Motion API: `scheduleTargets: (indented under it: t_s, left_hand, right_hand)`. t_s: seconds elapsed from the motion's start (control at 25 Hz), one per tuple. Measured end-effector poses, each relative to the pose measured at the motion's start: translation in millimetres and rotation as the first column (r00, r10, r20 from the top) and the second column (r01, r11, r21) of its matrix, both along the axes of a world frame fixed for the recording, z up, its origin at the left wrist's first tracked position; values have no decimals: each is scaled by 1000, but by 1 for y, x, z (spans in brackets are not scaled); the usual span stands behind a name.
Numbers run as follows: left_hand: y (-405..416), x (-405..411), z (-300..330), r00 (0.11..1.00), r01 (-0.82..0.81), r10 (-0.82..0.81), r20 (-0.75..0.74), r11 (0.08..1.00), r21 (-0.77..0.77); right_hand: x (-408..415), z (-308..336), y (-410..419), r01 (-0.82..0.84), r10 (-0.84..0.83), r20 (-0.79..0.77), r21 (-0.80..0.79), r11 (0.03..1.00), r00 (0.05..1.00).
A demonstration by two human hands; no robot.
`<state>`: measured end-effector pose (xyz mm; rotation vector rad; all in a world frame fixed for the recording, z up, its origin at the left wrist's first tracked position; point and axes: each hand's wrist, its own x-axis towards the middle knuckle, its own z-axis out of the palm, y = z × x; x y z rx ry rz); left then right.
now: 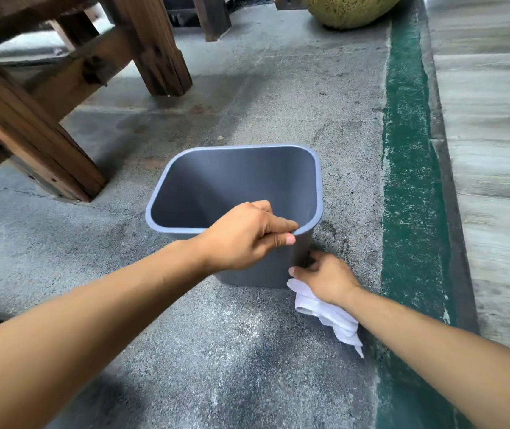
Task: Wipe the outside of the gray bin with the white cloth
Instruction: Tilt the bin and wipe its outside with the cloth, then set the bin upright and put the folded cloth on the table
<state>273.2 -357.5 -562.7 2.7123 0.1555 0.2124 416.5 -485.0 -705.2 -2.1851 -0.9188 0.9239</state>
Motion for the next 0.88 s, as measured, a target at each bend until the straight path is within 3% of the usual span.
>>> scheduleTargets:
  t_s: [0.16,0.32,0.52,0.76,0.88]
  left_hand:
    - [34,29,9,995,26,-27,-94,1000,-10]
    - [68,49,9,998,9,-10,-65,1000,-18]
    - [105,53,-1,990,-111,115,-88,993,40]
    - [146,35,16,959,-235,230,-163,972,-11]
    - [150,28,14,937,-306,306,-168,952,22]
  right_hand:
    - [20,-3,31,37,-37,-1,-34,999,999]
    - [39,-3,72,85,-84,17,-55,995,996]
    - [49,-12,105,65,-66,-75,-21,998,995]
    - [43,-34,154,-14,1,-359,-34,999,934]
    - [33,-21,163,-13,-5,-379,-46,999,926]
